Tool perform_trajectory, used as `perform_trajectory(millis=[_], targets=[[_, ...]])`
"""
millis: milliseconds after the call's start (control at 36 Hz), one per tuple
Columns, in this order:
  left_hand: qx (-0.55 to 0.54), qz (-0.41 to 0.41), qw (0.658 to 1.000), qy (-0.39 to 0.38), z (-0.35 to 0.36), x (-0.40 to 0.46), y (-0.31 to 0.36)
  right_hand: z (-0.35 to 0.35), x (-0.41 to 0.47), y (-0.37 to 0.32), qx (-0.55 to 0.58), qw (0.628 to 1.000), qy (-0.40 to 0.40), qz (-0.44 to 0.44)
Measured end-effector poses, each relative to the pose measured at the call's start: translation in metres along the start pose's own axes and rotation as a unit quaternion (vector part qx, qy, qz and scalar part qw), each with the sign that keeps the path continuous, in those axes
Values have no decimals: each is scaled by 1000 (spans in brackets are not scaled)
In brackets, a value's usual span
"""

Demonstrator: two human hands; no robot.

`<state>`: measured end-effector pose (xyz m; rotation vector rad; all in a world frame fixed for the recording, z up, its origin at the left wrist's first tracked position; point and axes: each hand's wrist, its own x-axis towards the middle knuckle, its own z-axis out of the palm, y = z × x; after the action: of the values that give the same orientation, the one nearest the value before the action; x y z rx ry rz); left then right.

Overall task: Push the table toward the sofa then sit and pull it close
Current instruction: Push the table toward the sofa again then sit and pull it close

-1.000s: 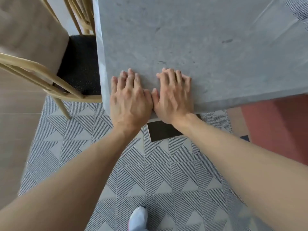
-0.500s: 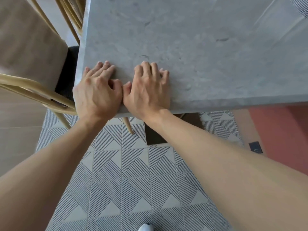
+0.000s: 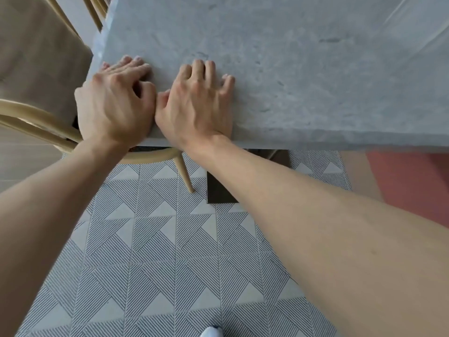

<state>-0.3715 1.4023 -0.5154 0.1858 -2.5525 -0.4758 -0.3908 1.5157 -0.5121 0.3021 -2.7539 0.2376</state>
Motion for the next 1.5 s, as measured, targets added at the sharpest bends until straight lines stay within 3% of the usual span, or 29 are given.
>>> perform_trajectory(millis=[611,750,833,889,1139,1306,1500], targets=[[-22,23,999,3,8,16,-18,2,11,-10,-8,1000,-9,17],[27,1,995,-96,2,15,6,-14,13,11,47,995,-81,-27],[-4,-71,991,-115,-8,10,42,-40,13,59,162,975,-140,-53],[-77,-90,988,-100,-14,-2,77,-66,3,104,214,970,-111,-25],[-260,23,948,-182,-12,-37,256,-166,-53,305,227,969,-44,93],[-260,22,952,-160,10,-54,347,-196,-78,403,222,971,-34,84],[-201,-1,965,-170,55,-68,418,-201,-93,502,139,986,-63,66]])
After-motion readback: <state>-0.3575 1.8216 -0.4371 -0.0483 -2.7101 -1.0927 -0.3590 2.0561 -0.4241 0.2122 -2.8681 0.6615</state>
